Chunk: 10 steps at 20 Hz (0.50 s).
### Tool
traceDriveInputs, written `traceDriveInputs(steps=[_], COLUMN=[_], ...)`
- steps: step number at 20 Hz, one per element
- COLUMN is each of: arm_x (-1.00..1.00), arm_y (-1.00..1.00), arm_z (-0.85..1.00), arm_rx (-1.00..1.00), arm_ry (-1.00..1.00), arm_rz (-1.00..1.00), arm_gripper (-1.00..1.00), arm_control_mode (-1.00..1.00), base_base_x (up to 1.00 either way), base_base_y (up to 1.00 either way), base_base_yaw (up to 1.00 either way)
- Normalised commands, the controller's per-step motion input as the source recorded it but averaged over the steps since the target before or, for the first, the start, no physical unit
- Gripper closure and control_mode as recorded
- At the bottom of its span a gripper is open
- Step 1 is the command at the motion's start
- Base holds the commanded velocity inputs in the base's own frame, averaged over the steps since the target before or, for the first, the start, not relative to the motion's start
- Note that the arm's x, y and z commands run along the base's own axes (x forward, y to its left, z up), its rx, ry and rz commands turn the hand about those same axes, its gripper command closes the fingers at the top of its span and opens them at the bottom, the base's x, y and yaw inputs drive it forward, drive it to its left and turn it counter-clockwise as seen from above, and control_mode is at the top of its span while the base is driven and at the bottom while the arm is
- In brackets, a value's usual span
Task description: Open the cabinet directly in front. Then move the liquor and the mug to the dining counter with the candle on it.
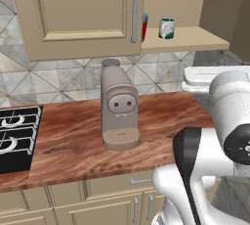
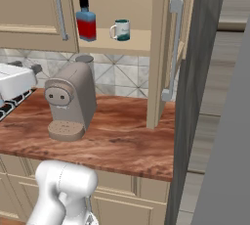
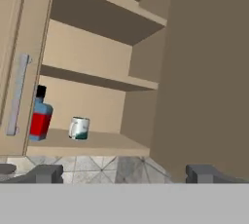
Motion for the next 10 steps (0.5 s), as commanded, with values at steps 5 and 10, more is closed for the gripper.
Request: traceDriveInputs(steps=[5,10], arm_x=[-0.02,0.12], arm_y=[1.00,0.80], arm_z=[0.00,0.00], arm_rx=[-0.01,0.09], arm_ry=[0.00,0.00], arm_rz=[0.57,0.50], arm_gripper=[-1.00,-1.00], arm_control_mode=[-1.00,-1.00], base_base_x=[0.00,0.00], base_base_y=[0.00,0.00], base_base_yaw=[0.00,0.00])
